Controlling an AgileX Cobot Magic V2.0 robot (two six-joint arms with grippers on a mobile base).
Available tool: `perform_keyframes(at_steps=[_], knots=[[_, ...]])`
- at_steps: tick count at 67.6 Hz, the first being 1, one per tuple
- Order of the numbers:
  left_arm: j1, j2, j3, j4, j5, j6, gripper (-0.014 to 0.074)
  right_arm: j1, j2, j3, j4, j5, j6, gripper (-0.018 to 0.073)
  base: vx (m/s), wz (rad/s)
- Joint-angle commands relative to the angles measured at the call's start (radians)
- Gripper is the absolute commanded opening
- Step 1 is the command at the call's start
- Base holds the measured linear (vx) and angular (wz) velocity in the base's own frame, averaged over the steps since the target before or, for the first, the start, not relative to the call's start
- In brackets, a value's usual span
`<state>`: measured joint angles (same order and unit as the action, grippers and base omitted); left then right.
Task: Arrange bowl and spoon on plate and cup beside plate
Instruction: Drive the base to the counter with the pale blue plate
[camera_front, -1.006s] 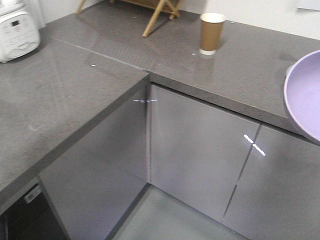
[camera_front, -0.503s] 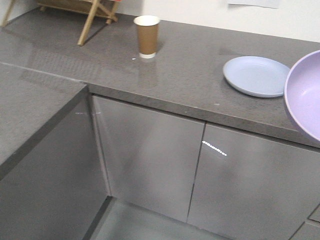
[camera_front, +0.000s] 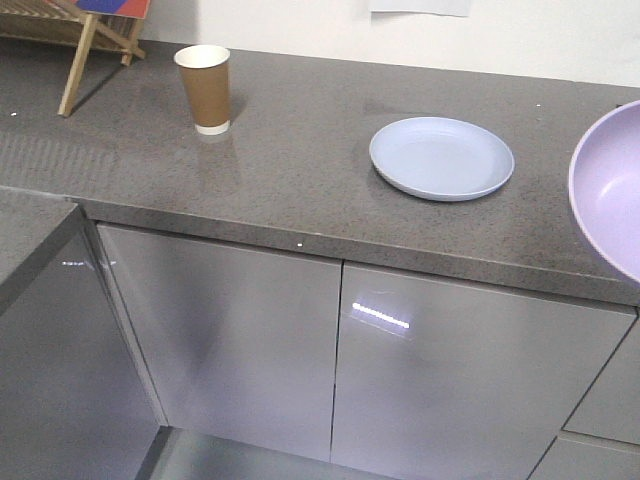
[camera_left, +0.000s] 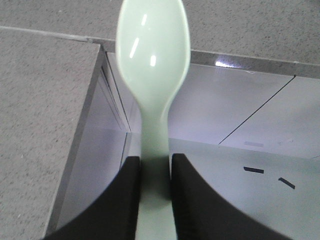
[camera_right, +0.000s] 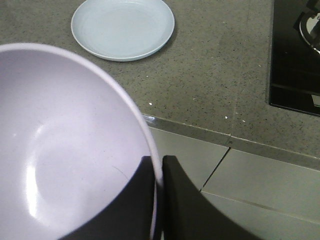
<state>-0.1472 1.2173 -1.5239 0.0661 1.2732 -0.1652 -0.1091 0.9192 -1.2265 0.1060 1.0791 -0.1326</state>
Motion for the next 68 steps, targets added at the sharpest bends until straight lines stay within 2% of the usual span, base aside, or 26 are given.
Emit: perform_keyframes(at_steps=[1, 68], knots=[[-0.006, -0.022, -0.023, -0.002, -0.049, 0.000, -0.0006, -0.003, -0.006, -0.030, 0.001, -0.069, -0.006, -0.0006, 0.09, -0.16], [-0.006, -0.022, -0.023, -0.002, -0.049, 0.000, -0.0006, -0.003, -0.006, -0.030, 0.001, -0.069, -0.006, -0.0006, 0.12, -0.13]])
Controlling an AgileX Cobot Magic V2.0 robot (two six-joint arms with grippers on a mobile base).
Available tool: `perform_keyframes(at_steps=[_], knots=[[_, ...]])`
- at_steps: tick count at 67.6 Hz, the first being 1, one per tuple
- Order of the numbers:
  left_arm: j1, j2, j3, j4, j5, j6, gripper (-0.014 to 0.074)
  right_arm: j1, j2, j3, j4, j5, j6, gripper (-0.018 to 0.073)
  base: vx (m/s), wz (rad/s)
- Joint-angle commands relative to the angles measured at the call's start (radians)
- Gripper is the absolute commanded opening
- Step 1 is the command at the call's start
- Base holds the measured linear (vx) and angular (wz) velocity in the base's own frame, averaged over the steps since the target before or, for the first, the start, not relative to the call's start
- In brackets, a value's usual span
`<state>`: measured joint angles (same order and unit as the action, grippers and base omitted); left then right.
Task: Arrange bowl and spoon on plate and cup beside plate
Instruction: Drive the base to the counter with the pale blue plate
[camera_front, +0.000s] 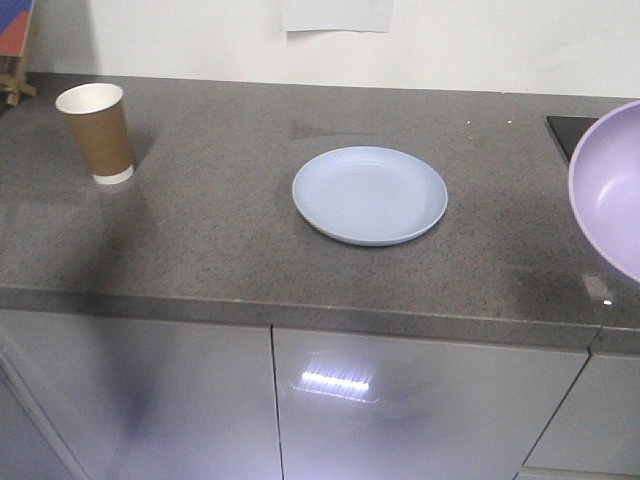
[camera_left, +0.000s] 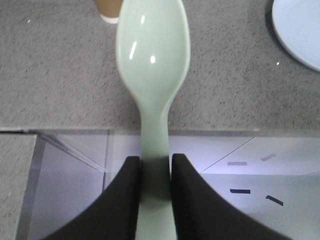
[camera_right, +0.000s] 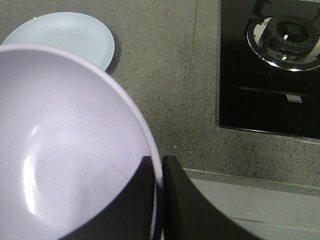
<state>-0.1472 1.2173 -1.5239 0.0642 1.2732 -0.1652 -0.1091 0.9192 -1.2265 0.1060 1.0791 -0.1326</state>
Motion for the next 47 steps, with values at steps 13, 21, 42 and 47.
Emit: perform_keyframes(at_steps=[13, 21, 42, 47], knots=[[-0.006, -0.022, -0.023, 0.000, -0.049, 0.000, -0.0006, -0.003, -0.006, -0.030, 0.001, -0.068, -0.006, -0.0006, 0.17, -0.16], [-0.006, -0.022, -0.023, 0.000, -0.049, 0.000, -0.0006, -0.003, -0.006, -0.030, 0.001, -0.068, -0.006, -0.0006, 0.18, -0.15], [-0.006, -0.022, -0.023, 0.000, -0.049, 0.000, -0.0006, -0.003, -0.006, -0.030, 0.001, -0.067, -0.006, -0.0006, 0.17, -0.09], [-0.006, -0.022, -0.023, 0.000, -0.049, 0.000, -0.0006, -0.003, -0.006, -0.030, 0.001, -0.067, -0.006, -0.0006, 0.15, -0.02]])
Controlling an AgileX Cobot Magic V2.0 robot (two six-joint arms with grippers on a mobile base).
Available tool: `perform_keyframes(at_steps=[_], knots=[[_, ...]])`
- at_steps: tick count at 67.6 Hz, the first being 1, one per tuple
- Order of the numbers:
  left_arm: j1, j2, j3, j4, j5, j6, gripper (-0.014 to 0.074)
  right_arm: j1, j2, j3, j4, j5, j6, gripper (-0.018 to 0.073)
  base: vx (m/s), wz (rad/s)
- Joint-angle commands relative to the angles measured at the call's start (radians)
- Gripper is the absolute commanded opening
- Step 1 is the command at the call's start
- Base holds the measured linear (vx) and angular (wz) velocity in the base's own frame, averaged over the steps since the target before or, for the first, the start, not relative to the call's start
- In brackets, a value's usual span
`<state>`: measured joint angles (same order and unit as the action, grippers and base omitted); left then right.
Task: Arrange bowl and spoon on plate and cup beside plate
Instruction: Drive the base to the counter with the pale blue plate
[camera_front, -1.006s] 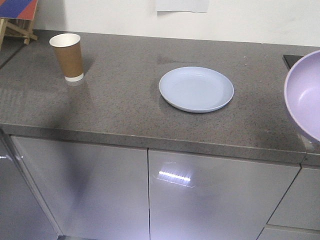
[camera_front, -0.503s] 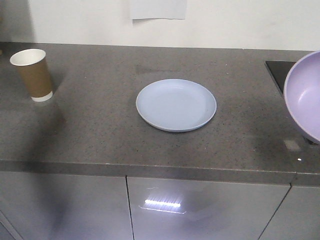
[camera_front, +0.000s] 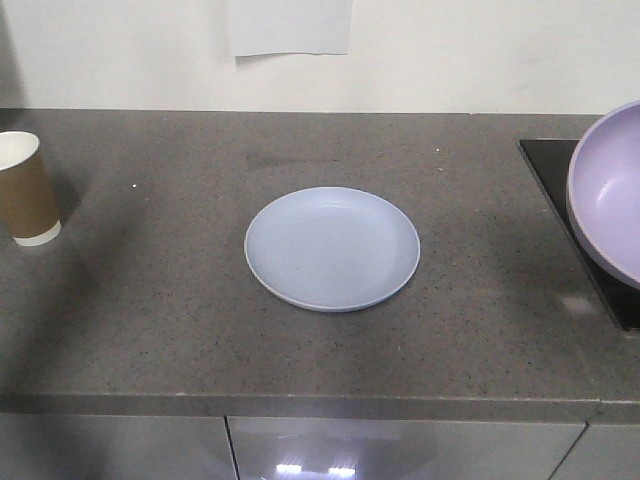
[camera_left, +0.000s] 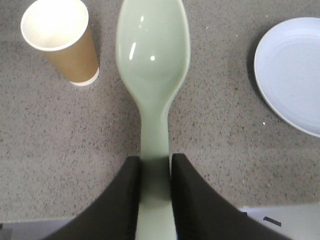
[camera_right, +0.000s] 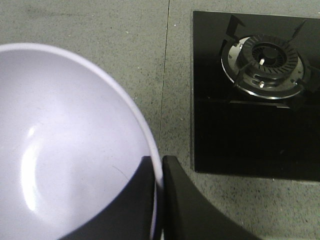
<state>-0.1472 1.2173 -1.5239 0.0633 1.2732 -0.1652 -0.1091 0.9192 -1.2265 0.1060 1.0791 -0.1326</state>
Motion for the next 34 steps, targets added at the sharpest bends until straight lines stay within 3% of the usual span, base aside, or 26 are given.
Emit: perform_keyframes(at_steps=[1, 34], knots=[[-0.006, -0.022, -0.023, 0.001, -0.049, 0.000, -0.0006, -0.003, -0.006, -0.030, 0.001, -0.067, -0.006, -0.0006, 0.15, -0.01], [-0.006, -0.022, -0.023, 0.001, -0.049, 0.000, -0.0006, -0.003, -0.006, -0.030, 0.001, -0.067, -0.006, -0.0006, 0.13, 0.02]])
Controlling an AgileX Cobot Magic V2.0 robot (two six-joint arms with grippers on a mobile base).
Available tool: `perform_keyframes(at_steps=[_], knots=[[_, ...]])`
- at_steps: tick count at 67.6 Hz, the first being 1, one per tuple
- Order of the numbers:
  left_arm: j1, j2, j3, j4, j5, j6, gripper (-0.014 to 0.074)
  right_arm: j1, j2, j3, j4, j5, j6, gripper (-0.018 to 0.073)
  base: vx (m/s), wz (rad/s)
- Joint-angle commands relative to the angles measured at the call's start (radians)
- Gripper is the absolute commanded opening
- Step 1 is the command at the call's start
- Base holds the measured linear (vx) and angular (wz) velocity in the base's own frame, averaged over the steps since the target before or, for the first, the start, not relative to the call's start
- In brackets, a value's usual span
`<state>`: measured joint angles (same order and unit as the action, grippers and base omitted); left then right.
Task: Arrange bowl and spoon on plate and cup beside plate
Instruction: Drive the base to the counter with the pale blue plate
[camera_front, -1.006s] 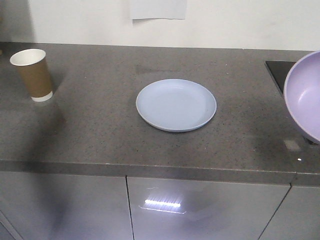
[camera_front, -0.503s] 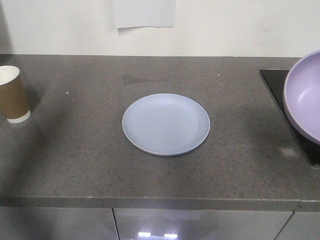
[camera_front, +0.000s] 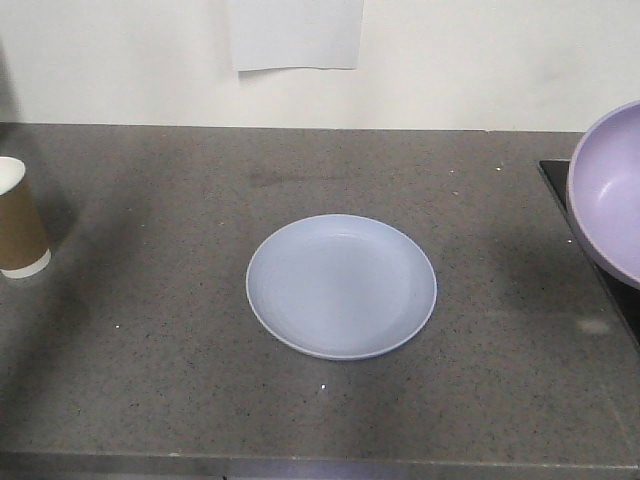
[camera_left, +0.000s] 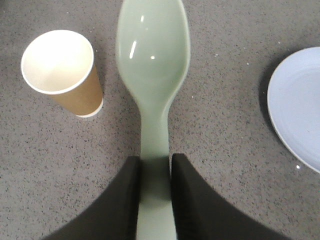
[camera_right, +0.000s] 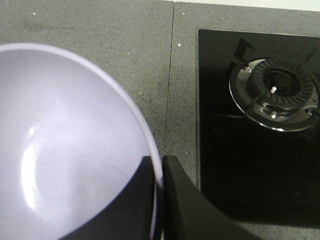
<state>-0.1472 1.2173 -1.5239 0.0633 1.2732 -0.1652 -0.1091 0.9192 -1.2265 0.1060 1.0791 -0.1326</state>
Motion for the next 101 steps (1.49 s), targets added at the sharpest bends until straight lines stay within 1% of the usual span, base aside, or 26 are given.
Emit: perform_keyframes(at_steps=[1, 48, 101], knots=[[-0.006, -0.022, -0.023, 0.001, -0.049, 0.000, -0.0006, -0.003, -0.006, -0.030, 0.001, -0.067, -0.006, -0.0006, 0.11, 0.06], [-0.006, -0.022, -0.023, 0.001, -0.049, 0.000, -0.0006, -0.003, -0.006, -0.030, 0.001, -0.067, -0.006, -0.0006, 0.07, 0.07], [-0.006, -0.022, -0.023, 0.001, -0.049, 0.000, -0.0006, -0.003, -0.006, -0.030, 0.001, -0.067, -0.006, -0.0006, 0.01, 0.01]])
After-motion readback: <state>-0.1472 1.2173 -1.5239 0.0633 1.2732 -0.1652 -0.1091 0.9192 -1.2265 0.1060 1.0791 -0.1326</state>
